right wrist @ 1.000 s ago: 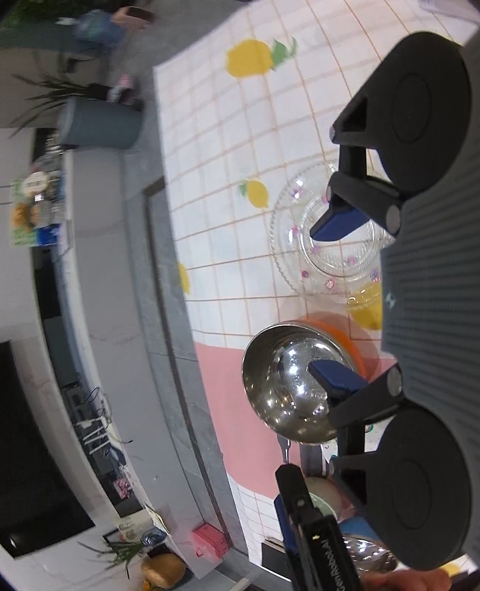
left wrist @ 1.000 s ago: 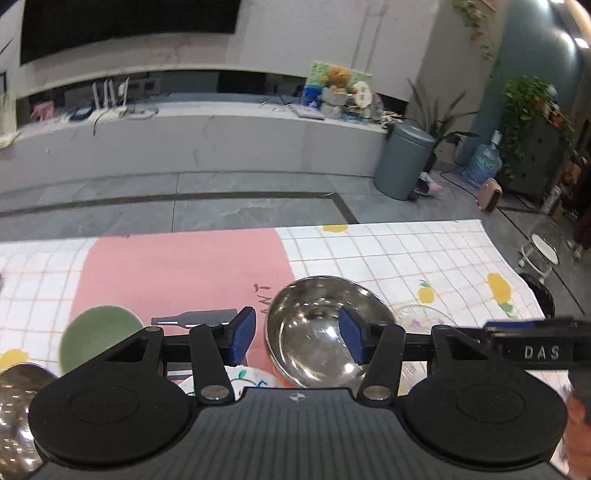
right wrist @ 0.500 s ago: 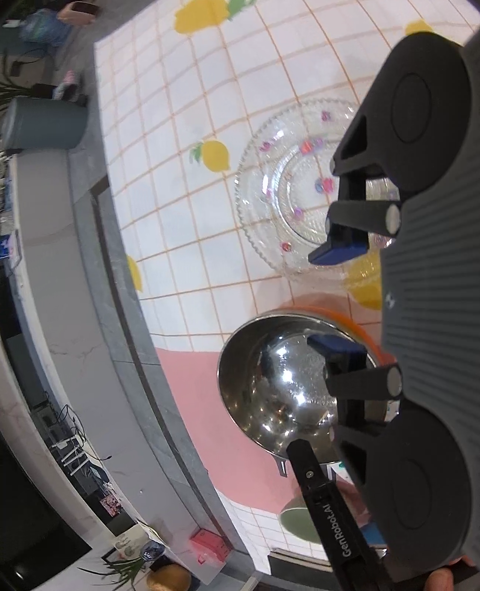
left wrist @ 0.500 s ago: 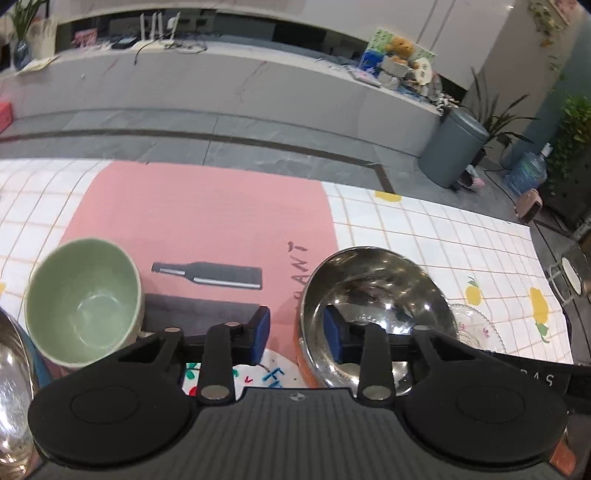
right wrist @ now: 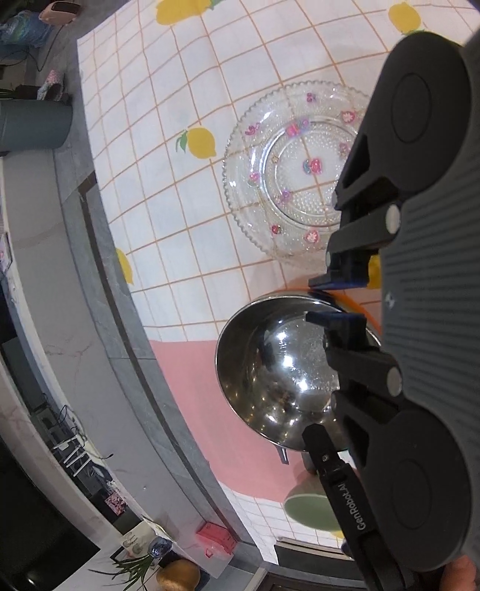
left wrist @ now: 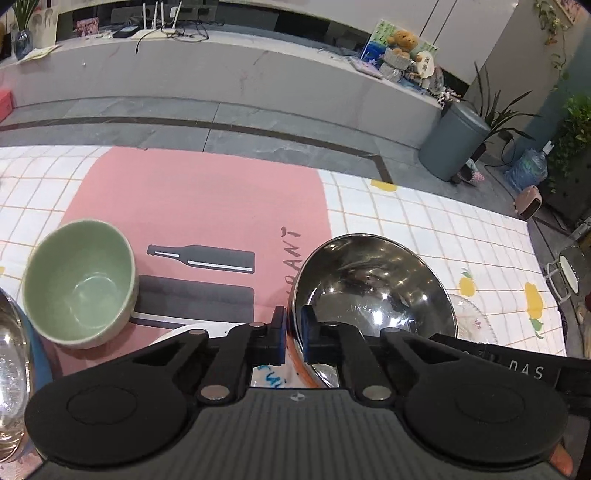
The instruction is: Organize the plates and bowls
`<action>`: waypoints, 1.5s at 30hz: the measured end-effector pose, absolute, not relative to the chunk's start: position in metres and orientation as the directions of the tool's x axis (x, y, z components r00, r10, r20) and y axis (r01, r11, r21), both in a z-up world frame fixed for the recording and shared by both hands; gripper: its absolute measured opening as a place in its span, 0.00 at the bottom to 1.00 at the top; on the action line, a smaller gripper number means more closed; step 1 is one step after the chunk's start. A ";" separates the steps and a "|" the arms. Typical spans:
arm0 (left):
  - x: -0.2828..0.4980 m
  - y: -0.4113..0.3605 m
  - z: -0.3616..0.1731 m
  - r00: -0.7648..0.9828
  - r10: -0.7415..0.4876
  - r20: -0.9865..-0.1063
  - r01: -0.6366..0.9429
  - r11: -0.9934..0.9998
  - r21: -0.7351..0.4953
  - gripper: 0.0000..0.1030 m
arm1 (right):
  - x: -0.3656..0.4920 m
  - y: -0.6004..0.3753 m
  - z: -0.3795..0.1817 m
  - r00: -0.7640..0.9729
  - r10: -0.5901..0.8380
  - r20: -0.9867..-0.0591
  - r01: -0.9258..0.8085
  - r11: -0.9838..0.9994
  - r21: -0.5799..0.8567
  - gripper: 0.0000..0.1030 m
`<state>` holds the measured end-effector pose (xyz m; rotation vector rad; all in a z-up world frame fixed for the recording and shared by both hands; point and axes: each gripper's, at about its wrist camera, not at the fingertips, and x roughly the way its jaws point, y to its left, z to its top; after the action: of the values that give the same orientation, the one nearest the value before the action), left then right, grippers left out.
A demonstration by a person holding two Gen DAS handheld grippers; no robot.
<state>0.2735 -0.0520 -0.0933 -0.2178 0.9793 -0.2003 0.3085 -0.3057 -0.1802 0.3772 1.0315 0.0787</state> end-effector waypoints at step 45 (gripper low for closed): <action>0.027 0.042 -0.095 0.516 -0.188 -0.836 -0.153 0.940 -0.306 0.09 | 0.076 -0.234 -0.184 0.317 0.418 -0.851 -0.103 0.907 0.408 0.10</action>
<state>0.0267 0.0421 -0.0948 -0.3649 1.0347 -0.0214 0.0764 -0.2336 -0.1839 0.3018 1.2043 0.3497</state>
